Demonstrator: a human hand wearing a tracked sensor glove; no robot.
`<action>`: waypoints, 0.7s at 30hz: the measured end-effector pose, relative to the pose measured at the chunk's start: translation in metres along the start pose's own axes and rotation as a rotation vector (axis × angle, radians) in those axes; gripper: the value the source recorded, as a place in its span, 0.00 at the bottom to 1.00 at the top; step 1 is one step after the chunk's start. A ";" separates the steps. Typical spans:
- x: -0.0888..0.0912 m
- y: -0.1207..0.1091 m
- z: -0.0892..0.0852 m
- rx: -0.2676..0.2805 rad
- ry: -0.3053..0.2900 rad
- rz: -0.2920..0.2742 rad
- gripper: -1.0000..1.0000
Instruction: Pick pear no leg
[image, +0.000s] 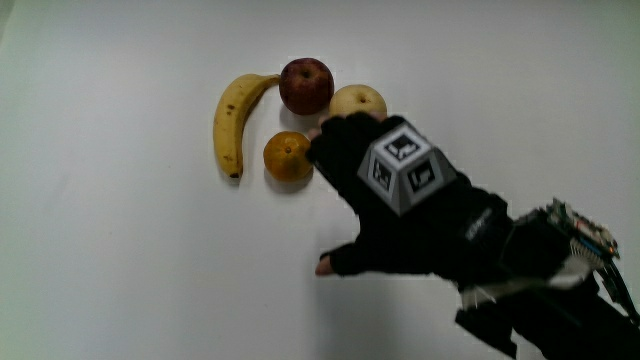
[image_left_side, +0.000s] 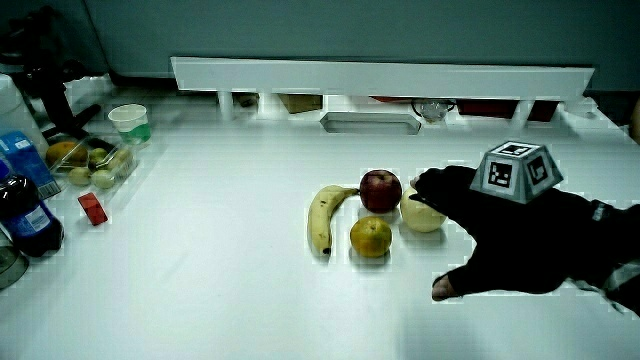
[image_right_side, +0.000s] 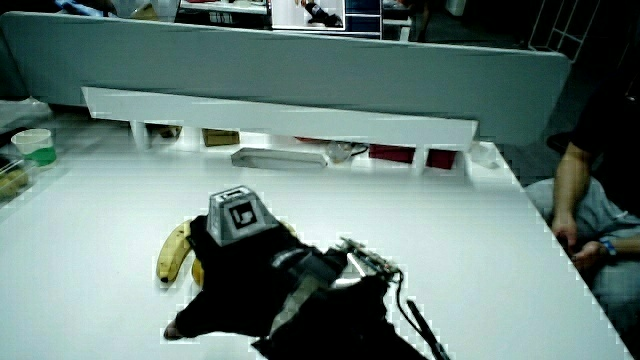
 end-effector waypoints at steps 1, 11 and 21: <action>0.004 0.005 0.001 0.014 -0.017 -0.011 0.50; 0.055 0.045 0.023 0.040 0.050 -0.169 0.50; 0.100 0.078 0.011 -0.122 0.259 -0.237 0.50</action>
